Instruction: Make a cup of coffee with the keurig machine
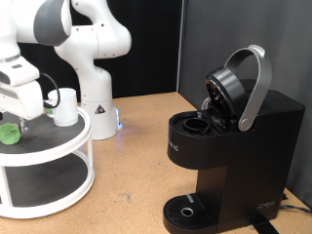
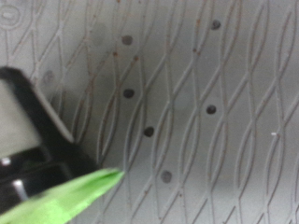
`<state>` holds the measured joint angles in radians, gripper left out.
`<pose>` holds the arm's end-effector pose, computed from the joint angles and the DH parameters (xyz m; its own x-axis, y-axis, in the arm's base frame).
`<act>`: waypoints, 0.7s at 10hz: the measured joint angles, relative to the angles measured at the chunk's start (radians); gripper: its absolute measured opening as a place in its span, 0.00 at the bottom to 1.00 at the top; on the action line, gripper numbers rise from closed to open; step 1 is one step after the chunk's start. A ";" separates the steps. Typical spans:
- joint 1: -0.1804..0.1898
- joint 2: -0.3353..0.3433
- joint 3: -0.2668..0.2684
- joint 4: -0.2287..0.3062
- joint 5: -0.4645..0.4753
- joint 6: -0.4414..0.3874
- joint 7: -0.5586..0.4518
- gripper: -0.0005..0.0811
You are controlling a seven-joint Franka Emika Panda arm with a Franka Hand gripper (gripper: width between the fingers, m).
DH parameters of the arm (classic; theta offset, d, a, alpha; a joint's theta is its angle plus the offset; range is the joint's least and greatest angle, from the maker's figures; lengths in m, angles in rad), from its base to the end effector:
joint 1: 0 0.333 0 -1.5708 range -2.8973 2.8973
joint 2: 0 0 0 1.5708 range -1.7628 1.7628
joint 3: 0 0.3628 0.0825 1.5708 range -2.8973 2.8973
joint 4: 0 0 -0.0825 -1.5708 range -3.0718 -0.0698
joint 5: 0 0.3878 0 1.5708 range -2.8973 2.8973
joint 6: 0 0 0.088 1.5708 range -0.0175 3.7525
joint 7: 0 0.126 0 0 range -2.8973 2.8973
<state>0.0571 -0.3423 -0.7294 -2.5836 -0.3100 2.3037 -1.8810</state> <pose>0.3186 -0.2627 0.3698 0.1220 0.9925 -0.0047 0.9925 -0.1220 0.0019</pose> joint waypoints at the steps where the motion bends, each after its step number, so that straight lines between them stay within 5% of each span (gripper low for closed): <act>1: 0.000 -0.006 0.000 0.000 0.000 -0.010 -0.013 0.99; 7: 0.002 -0.021 -0.002 0.006 0.005 -0.107 -0.092 0.99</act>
<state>0.0590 -0.3629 -0.7311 -2.5779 -0.3049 2.1966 -1.9734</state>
